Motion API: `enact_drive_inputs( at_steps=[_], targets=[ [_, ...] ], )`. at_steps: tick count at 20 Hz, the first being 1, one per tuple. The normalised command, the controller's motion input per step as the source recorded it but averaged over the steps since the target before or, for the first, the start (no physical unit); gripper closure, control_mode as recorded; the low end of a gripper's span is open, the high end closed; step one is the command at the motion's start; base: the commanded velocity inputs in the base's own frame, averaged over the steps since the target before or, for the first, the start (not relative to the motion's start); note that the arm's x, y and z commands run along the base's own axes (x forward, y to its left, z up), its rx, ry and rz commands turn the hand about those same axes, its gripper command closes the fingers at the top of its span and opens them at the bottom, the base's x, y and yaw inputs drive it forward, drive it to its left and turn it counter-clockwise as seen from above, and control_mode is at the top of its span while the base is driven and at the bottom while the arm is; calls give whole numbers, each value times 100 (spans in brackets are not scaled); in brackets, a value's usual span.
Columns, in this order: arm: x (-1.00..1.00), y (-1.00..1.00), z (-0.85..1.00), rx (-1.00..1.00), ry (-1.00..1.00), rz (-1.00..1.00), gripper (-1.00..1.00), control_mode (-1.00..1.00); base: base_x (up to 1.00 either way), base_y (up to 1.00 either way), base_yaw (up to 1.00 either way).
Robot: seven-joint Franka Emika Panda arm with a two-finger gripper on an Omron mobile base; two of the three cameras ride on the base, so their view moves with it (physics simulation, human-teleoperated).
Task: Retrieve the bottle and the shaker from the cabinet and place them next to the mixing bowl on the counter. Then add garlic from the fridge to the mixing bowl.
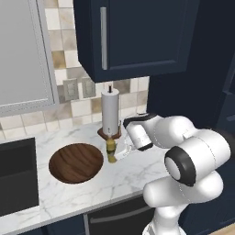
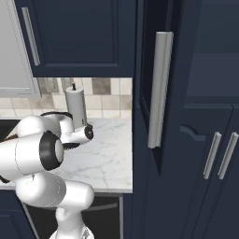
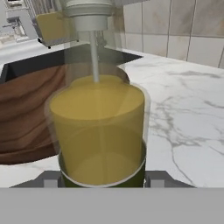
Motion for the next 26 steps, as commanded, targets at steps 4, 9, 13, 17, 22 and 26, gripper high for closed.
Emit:
enact_drive_inputs(
  at_steps=[4,9,13,17,22,26],
  targets=[
    [0,0,0,0,0,0,-100,-100,0,0,0],
    [0,0,0,0,0,0,-100,-100,0,0,0],
    [-11,0,0,0,0,0,-100,-100,0,0,0],
    [-15,0,0,0,0,-1,-100,-100,0,0,0],
    [-7,-2,8,0,-2,-3,-100,-100,0,0,0],
    [-1,-17,19,0,-2,-5,-100,-100,0,0,0]
  ],
)
